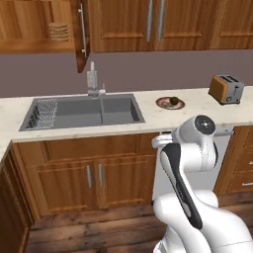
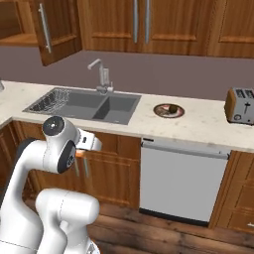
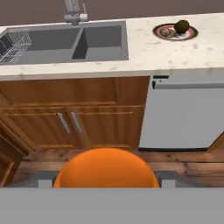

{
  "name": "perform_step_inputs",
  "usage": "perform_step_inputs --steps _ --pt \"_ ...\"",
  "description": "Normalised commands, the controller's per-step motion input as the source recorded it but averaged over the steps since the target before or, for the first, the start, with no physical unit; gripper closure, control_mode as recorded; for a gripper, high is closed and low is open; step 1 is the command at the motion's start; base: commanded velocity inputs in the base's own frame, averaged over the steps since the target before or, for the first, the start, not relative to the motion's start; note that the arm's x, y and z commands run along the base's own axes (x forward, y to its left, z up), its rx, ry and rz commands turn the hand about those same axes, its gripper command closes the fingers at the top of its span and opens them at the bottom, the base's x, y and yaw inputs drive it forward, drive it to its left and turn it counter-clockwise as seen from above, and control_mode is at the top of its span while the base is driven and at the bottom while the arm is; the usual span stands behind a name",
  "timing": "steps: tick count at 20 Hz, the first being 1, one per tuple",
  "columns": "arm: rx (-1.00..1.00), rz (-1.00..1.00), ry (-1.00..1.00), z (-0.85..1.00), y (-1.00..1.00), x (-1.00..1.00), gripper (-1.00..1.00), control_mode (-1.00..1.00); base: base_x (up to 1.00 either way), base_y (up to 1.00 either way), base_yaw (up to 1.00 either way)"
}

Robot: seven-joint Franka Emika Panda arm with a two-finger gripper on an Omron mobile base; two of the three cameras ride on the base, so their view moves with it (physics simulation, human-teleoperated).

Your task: Pick the avocado and bread from the counter and place them on the plate. Then pick the jam from the cabinet and place it next to the plate. Lastly close the cabinet door.

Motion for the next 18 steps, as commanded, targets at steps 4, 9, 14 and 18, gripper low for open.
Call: perform_step_inputs --steps 4,9,14,18 --pt "0.0 0.0 0.0 0.0 0.0 0.0 1.0 1.0 0.14 -0.64 0.0" --pt "0.0 0.0 0.0 0.0 0.0 0.0 1.0 1.0 0.32 -0.5 0.0" --pt "0.0 0.0 0.0 0.0 0.0 0.0 1.0 1.0 0.52 -0.34 0.0" --pt "0.0 0.0 0.0 0.0 0.0 0.0 1.0 1.0 0.45 -0.28 0.0"
